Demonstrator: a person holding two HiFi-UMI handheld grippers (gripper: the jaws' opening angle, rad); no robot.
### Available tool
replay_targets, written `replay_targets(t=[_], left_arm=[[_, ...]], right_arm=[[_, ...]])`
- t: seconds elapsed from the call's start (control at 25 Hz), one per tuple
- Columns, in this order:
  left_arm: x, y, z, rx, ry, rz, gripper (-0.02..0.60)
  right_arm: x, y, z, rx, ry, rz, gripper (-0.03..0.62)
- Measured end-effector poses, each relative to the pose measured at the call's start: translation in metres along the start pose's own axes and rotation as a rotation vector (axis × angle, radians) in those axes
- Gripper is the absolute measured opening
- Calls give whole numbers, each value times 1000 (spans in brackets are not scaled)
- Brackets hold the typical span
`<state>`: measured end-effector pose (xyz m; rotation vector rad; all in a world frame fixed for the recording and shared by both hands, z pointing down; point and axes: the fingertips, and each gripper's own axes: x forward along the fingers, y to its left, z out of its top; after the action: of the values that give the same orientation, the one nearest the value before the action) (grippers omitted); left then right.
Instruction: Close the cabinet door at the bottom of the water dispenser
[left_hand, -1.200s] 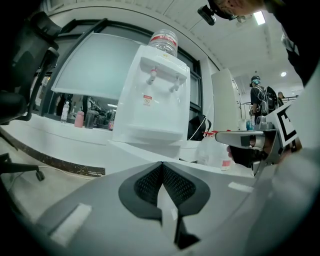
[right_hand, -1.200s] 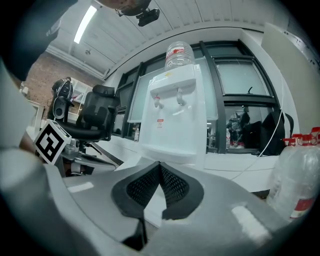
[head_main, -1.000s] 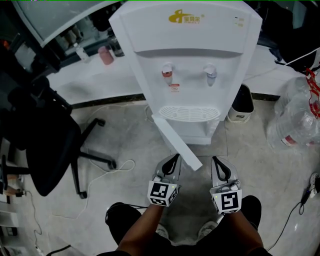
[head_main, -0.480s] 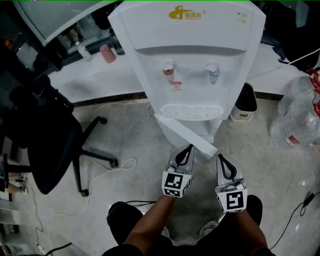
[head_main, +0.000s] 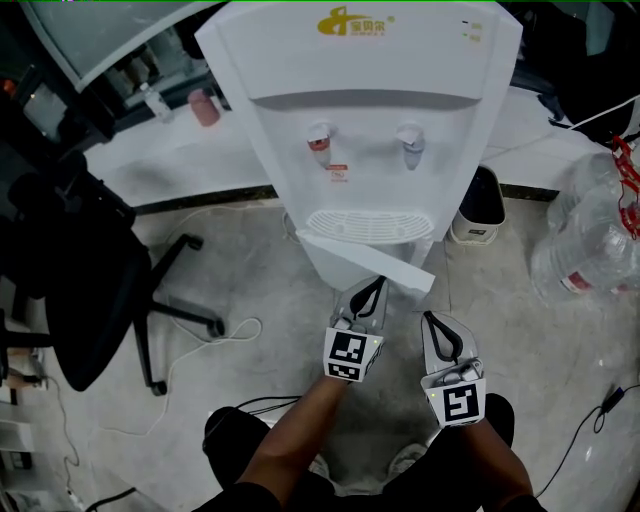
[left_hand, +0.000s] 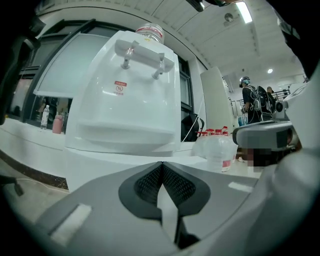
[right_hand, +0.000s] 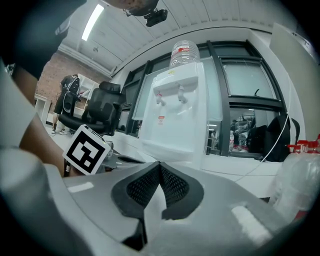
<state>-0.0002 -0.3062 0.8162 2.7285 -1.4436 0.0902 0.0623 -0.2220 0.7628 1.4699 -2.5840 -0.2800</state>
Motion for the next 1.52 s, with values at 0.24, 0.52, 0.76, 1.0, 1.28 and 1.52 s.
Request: replay_targets(t=[0.24,0.52,0.76,1.0,1.28,1.52], left_arm=[[21,0,2,24,9,2,19],[37,2,4,-3,3,13,18],[50,8,7,12,13,21,18],[57,7,8,4,23,26,18],[64,10,8,1,13,25,18],[69,17,4,-7,23,52,18]], right_arm=[[-8,4,-16,21,32,-5,3],[-13,2,-25,43,48,-25,3],[-15,-5,-25,56,34,-55,3],[-16,-10,-22,67,16,-71,3],[-17,-11,-22,65,15,-77,3],[-17,-13,-22,73,18,-83,3]])
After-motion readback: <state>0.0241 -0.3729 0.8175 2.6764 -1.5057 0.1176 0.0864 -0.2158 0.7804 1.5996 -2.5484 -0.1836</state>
